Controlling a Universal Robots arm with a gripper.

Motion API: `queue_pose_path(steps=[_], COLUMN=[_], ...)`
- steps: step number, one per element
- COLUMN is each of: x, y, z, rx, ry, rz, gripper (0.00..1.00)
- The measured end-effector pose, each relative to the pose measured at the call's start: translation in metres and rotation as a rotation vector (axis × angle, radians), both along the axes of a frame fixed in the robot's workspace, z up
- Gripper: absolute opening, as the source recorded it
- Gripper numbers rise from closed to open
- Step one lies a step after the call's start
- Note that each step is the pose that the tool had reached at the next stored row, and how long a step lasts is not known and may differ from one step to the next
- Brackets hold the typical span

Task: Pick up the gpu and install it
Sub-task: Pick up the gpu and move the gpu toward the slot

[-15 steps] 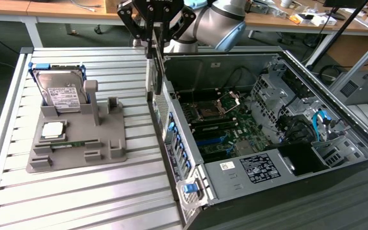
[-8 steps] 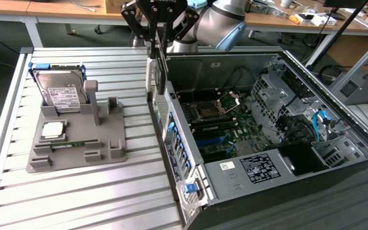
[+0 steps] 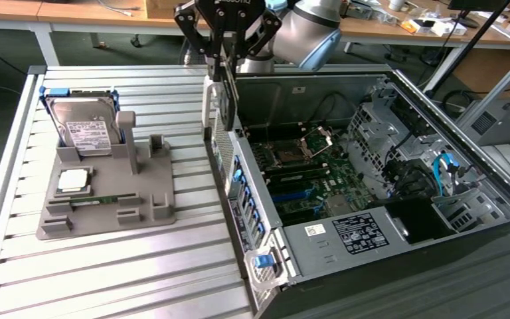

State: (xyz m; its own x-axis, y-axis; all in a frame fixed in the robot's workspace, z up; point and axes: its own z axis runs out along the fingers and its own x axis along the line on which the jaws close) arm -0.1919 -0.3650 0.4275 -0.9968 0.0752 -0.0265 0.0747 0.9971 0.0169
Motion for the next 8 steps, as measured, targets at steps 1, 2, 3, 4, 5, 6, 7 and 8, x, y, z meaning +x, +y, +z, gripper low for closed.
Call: queue_pose_path(steps=[1,2,3,4,5,6,7,8], x=[0.0013,0.0023,0.0033,0.0039,0.0046,0.0053,0.0062,0.0070], y=[0.0000,-0.0001,-0.0001,-0.0001,-0.0002,-0.0002,-0.0002,-0.0002], z=[0.0000,0.0000,0.0001,0.0001,0.0000,0.0000,0.0000,0.0000], rx=[0.0000,0.0000,-0.0001,-0.0001,-0.0001,0.0000,0.0000,0.0000], ry=[0.0000,0.0000,0.0001,0.0001,0.0001,0.0001,0.0000,0.0000], rz=[0.000,0.000,0.000,0.000,0.000,0.000,0.000,0.000], gripper=[0.27,0.27,0.27,0.27,0.27,0.27,0.27,0.27])
